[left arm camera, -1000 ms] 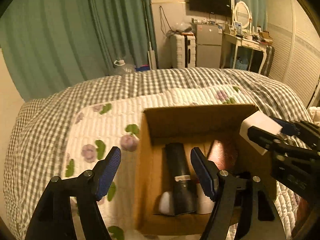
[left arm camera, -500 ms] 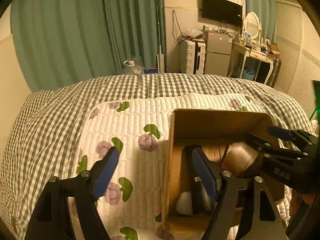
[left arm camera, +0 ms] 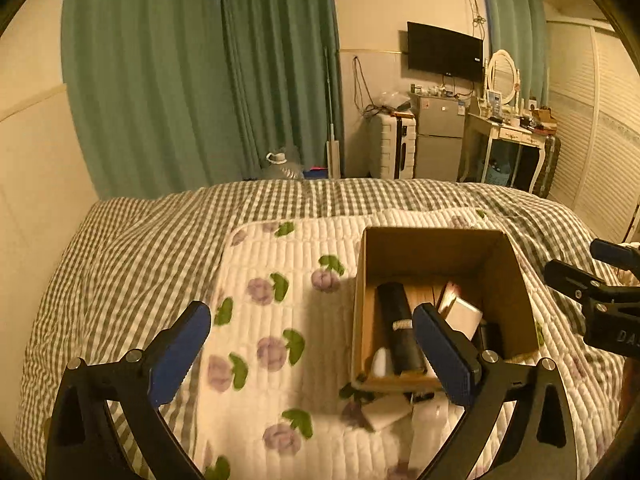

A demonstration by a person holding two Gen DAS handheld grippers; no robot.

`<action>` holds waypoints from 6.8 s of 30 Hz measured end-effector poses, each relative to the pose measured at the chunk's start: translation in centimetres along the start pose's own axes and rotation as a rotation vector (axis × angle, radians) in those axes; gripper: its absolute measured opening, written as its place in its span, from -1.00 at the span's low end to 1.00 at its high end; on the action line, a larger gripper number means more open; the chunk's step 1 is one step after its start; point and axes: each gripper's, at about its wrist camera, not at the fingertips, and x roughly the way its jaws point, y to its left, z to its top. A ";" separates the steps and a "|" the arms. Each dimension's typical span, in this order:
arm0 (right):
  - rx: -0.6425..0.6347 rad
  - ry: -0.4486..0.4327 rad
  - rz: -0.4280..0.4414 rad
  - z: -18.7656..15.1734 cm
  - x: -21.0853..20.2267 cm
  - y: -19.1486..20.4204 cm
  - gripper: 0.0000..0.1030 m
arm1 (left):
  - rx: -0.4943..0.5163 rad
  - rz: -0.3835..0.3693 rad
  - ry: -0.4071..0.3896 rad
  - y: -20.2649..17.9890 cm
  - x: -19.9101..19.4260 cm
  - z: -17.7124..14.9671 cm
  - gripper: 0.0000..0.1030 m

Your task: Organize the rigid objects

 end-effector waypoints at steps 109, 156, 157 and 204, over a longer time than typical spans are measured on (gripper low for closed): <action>-0.003 0.001 0.041 0.9 -0.5 -2.1 -0.02 | 0.020 -0.179 0.066 -6.0 2.8 2.7 0.27; -0.074 0.149 0.054 1.5 11.0 -2.8 -0.02 | 0.080 -0.104 0.115 -7.8 9.8 2.0 0.55; -0.086 0.155 0.051 1.4 11.6 -2.3 -0.02 | 0.080 -0.093 0.111 -7.4 9.6 2.1 0.55; 0.041 -0.282 -0.053 -3.7 -12.6 -1.2 1.00 | 0.009 -0.046 -0.274 -3.5 -10.5 -0.6 1.00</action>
